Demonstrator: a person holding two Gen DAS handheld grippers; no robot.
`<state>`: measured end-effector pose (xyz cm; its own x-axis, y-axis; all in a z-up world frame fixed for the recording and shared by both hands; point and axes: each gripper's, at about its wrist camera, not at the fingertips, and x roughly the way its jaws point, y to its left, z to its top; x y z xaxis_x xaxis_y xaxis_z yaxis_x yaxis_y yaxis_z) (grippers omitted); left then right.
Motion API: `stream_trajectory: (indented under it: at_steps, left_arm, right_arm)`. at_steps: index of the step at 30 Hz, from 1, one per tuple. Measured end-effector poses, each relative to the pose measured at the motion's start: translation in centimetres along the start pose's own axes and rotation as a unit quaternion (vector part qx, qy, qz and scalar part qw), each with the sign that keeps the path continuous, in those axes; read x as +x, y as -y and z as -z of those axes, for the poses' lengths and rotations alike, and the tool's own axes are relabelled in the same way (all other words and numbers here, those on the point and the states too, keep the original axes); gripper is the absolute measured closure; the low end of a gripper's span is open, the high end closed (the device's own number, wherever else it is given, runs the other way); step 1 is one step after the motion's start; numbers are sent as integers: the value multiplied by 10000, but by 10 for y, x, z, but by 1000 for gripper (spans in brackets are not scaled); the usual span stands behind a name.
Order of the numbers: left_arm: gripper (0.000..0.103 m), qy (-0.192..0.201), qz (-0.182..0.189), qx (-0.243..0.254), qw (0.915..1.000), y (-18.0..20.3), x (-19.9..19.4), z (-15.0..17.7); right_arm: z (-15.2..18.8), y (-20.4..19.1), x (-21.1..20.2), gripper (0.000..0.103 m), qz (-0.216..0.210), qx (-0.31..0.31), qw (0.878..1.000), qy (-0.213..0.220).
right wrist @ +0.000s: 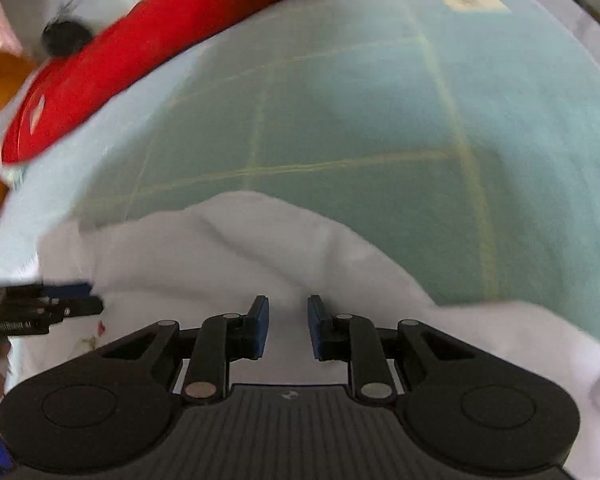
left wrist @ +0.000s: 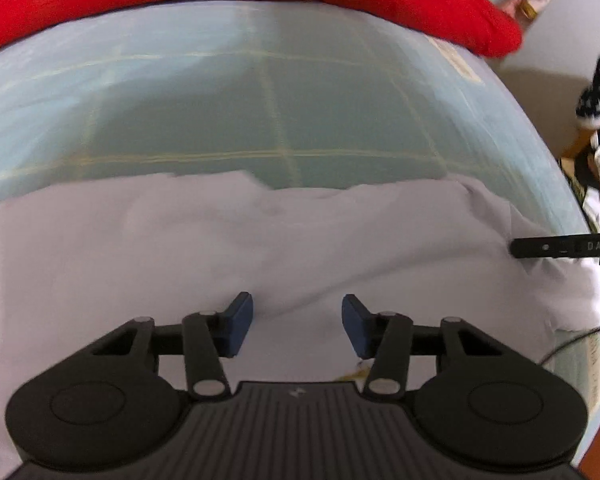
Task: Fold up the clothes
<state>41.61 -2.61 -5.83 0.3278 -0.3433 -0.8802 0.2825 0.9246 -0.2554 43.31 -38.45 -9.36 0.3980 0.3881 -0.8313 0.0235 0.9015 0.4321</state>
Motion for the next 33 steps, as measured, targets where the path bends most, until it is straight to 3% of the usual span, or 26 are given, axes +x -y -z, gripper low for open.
stream_trajectory:
  at_steps: [3,6,11,17,20,25,33]
  left_arm:
    - [56,114,58,15,9999,-4,-15,-8]
    - [56,420,266,312,9983,3,-21,-27]
    - [56,561,532,626,9950,17,0,-58]
    - [56,126,980,759,9922,32,25,-48]
    - [56,-101,926,616,9937,26,33,-31]
    - [56,-48,887,537,9946,16,17,-26]
    - [53,467,882,773,9920,19,-18,-48]
  right_arm:
    - [-7,4,-15,77,181,-11,9998,69]
    - [-27,-10,-21,71,186,-514,9984,171]
    - [-66,-38,9,65,65,-1330,9910,164]
    - [-90,-40,47,66,-320,-1306,9906,-240]
    - [-92,-28,58,65,-641,-950,9918,-565]
    - [-84,-14,48,65,-1382,-444,9861,-803]
    - [-51,-39,15,61,-1901,-864,9731,-971]
